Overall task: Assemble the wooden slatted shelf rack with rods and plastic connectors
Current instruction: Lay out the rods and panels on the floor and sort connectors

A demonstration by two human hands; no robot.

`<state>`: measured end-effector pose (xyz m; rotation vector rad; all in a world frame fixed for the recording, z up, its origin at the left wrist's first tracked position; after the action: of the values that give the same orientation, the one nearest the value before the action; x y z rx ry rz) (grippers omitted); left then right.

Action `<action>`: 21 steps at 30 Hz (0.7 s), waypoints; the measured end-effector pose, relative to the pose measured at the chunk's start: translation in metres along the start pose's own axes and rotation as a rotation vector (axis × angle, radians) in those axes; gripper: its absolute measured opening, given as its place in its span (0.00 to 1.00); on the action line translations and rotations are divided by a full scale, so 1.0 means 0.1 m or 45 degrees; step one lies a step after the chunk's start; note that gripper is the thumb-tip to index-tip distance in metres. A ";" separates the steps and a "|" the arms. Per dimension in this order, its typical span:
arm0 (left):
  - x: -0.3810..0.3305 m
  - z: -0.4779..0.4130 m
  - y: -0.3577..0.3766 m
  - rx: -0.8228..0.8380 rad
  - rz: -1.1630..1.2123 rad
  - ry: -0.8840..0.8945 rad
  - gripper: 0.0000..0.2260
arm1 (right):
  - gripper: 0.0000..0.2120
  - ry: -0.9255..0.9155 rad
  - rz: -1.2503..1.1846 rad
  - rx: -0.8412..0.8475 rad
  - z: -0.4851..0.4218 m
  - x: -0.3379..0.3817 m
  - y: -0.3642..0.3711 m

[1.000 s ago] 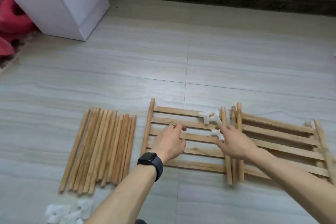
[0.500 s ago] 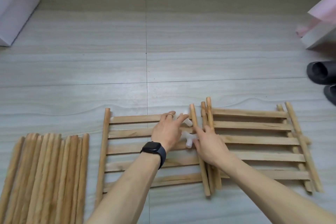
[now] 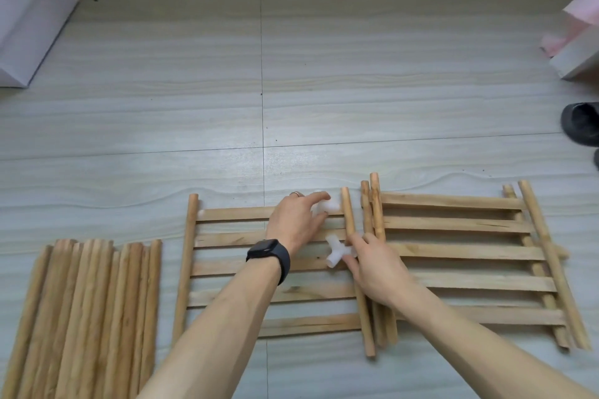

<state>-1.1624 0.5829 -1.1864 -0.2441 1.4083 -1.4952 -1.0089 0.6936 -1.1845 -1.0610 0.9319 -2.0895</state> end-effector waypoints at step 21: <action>2.71 4.14 -0.96 -0.635 0.633 -1.193 0.14 | 0.13 -0.623 0.166 0.600 0.74 2.80 1.10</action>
<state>-1.0359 0.1006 -1.1131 -0.7325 0.9239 -0.4604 -1.0627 0.3945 -1.1232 -1.1378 0.2436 -1.7017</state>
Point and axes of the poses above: each hand's wrist, its own z-axis away from the middle knuckle, its own y-axis out of the palm, x = y × z, the point moved 2 cm from there along -z, towards the middle knuckle, and after that the axes turned 6 degrees about -z, right-handed, at the moved point
